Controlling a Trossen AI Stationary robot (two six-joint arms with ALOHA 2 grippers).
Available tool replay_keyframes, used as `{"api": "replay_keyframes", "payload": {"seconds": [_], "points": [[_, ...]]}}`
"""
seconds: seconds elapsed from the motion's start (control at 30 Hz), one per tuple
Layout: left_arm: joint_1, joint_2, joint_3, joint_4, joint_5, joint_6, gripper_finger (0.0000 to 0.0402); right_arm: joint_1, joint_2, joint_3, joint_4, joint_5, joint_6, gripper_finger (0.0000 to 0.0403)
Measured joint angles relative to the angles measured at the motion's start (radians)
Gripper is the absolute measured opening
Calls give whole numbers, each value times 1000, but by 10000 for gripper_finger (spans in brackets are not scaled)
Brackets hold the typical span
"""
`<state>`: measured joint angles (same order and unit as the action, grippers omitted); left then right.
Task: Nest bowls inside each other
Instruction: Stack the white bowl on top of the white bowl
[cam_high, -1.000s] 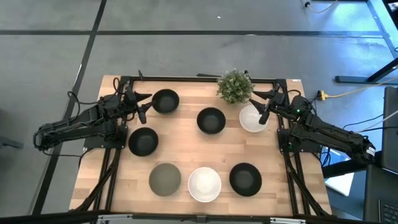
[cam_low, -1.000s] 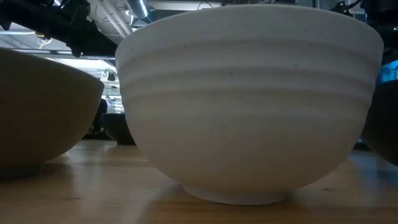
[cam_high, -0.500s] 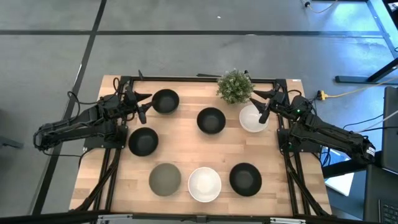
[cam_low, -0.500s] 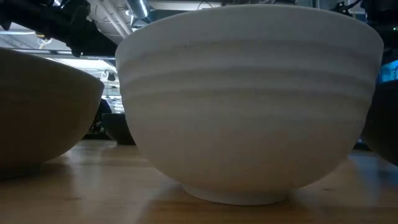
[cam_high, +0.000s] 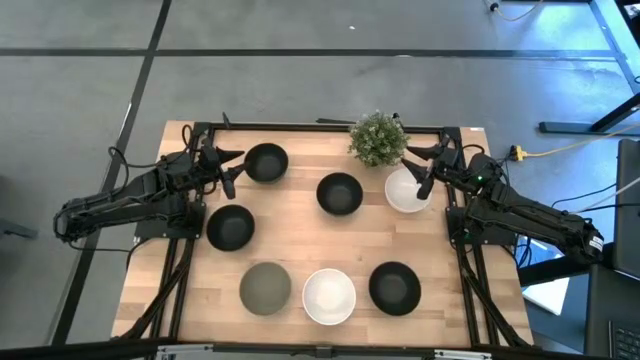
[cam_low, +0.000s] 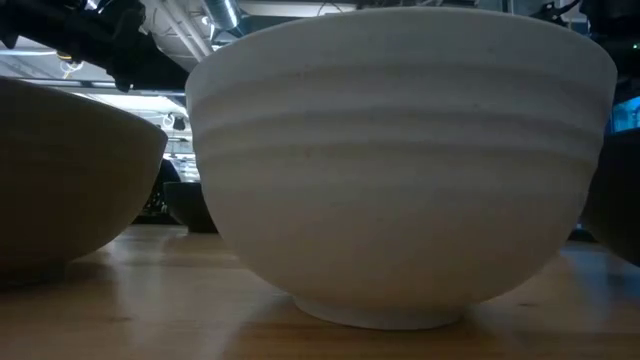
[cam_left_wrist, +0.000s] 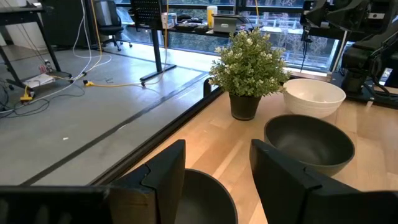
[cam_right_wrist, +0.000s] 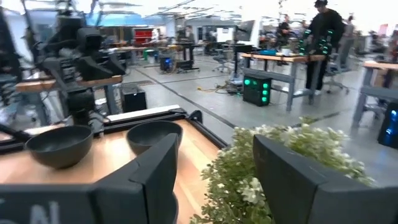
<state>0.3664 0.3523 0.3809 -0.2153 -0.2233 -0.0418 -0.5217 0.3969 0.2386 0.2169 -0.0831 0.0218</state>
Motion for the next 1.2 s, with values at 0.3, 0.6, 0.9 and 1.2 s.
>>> {"api": "replay_keyframes", "payload": {"seconds": [0.3,0.6,0.9,1.2], "points": [[0,0,0,0,0,0,174,0,0,0,-14,-44,73,245],[0,0,0,0,0,0,174,0,1,17,-237,-90,105,246],[0,0,0,0,0,0,174,0,37,247,-628,-95,108,248],[0,0,0,0,0,0,174,0,134,541,-1077,13,51,249]]}}
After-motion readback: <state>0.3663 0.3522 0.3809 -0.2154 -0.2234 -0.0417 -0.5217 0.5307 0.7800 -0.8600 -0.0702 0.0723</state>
